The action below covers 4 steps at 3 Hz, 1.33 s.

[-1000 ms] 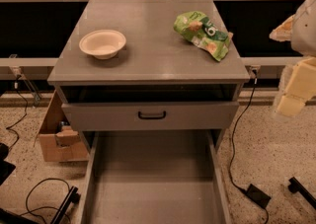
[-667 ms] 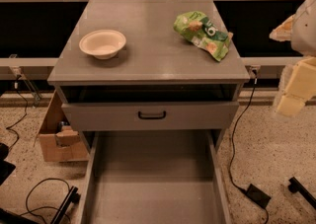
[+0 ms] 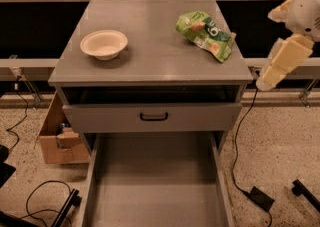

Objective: Place green rice chip bag into middle drawer

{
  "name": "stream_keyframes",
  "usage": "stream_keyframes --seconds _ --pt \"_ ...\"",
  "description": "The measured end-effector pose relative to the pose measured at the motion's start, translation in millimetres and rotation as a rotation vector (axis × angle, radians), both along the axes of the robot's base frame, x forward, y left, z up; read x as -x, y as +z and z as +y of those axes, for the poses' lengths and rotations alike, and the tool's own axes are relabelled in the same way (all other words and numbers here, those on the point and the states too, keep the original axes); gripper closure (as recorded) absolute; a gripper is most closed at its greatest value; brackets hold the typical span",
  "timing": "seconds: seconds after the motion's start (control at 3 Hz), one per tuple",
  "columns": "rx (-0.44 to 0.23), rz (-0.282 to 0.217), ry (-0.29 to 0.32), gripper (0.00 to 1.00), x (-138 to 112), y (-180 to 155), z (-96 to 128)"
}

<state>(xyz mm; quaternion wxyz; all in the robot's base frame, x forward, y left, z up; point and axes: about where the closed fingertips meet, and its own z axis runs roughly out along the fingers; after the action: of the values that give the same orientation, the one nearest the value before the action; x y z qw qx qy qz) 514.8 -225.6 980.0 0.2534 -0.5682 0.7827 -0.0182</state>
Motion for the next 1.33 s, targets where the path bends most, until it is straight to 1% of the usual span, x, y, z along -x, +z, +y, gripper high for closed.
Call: stream_keyframes --seconds 0.33,0.67,1.0,1.33 --pt "-0.099 -0.082 -0.019 0.0 -39.2 2.8 -8.6" --pt "-0.21 -0.149 -0.047 0.0 -75.7 -4.6 -14.5" --pt "-0.32 -0.216 -0.1 0.0 -111.9 -18.1 -22.2" --pt "-0.32 -0.216 -0.1 0.0 -111.9 -18.1 -22.2"
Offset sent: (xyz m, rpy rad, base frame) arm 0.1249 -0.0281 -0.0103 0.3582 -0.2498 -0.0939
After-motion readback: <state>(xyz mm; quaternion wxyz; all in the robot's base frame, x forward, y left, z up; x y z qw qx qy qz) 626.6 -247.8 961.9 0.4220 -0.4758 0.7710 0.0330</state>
